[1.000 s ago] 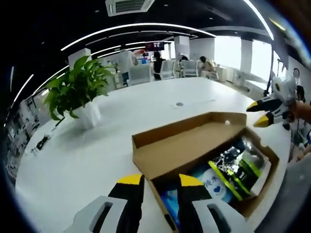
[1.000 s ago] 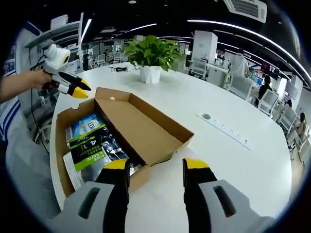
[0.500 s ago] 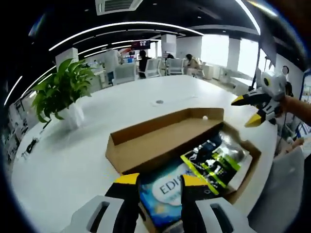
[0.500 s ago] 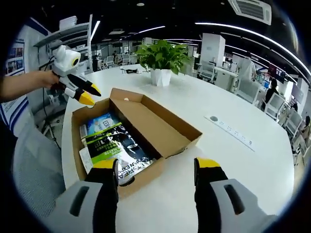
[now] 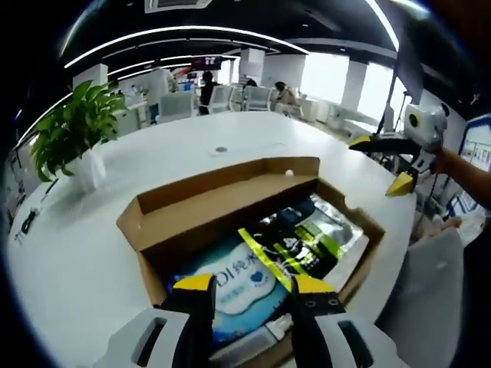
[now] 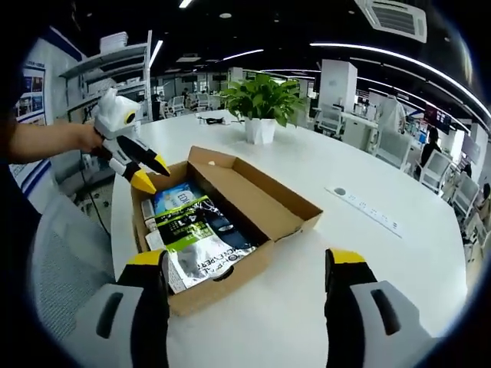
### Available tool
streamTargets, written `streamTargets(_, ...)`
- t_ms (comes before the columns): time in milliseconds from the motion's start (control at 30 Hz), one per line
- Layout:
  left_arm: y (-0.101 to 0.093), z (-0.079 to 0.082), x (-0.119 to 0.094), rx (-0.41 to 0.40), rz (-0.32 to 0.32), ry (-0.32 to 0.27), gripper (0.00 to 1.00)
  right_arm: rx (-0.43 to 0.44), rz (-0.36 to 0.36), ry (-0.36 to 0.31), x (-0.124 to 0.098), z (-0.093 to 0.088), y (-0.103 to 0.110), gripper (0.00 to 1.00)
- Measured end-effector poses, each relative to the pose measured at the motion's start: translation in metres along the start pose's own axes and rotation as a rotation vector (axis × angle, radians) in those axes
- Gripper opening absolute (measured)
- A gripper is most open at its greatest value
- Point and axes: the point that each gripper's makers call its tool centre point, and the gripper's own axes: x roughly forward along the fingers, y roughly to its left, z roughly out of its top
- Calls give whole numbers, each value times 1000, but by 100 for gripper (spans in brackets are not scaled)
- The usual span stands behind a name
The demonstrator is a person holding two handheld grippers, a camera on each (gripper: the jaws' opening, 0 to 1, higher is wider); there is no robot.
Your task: Operate the shoe box by opening the lid, removing the specified soft item, and placing it in the target area until the item is outside and the box remains undamaged.
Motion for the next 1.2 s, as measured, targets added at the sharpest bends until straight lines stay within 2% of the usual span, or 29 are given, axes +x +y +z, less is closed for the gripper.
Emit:
streamTargets(233,-17,-5,9,-51,-43,28,39,12,0,-21,-11,-6,6,87)
streamTargets(633,-28,-19,27,-129,-90,76,36,2,5,-36,-24,-7,18,96)
streamTargets(967,-30,-26,40,-199,-114,106,31,-20,13,-15,-30,-15,22,96)
streamTargets(1200,-34,-24,47,-269,-148,92,29,-32,22,-12,-29,-16,27,96)
